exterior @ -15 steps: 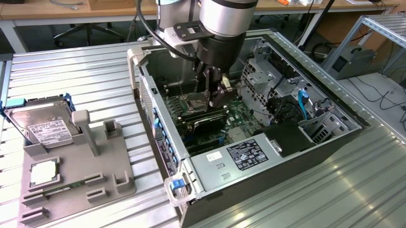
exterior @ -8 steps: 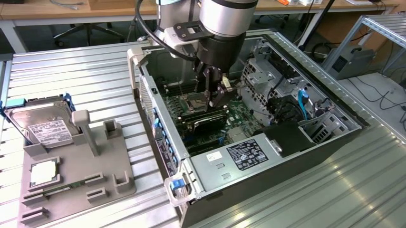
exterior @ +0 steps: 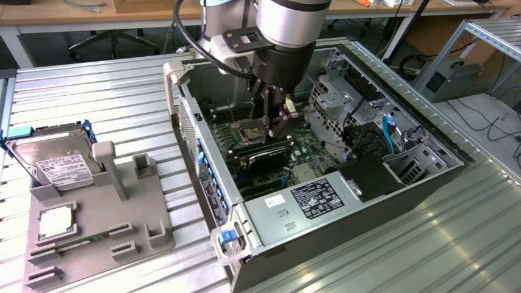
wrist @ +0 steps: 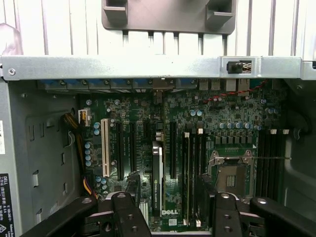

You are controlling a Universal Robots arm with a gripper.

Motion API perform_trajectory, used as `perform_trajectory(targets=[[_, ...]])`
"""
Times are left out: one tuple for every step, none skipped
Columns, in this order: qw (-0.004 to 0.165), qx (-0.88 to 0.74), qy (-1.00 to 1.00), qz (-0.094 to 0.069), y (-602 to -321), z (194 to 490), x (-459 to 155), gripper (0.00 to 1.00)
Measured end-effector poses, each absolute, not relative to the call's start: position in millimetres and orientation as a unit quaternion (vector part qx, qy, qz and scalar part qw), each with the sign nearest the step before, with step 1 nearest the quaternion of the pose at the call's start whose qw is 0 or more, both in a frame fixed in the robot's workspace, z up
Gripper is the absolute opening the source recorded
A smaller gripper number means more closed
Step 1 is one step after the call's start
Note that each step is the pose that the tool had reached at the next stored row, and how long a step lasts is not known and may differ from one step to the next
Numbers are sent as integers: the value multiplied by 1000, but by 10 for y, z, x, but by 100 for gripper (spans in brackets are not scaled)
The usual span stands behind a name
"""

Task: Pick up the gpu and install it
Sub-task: 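Press down on the gpu until it lock into place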

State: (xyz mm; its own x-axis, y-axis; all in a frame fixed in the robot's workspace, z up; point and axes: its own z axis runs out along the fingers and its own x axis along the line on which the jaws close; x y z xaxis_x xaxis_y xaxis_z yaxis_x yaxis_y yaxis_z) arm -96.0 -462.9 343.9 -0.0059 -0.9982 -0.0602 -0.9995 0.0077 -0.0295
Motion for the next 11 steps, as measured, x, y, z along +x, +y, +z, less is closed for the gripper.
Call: perform_trajectory(targets=[[32,-704,709,11,-4629,3439,-960,56],[32,-704,709,11,-4629,3439,-960,50],[32,-704,709,11,-4629,3439,-960,44],[32,-704,709,11,-4629,3439,-960,44],[32,-704,709,11,-4629,3439,-960,44],[32,-704,709,11,-4629,3439,-960,38],[32,-704,709,11,-4629,3439,-960,32],[32,-704,709,11,-4629,3439,-960,25],[32,-704,709,11,-4629,3439,-960,20],[32,-704,709,11,-4629,3439,-960,13],[32,-704,709,11,-4629,3439,-960,13]])
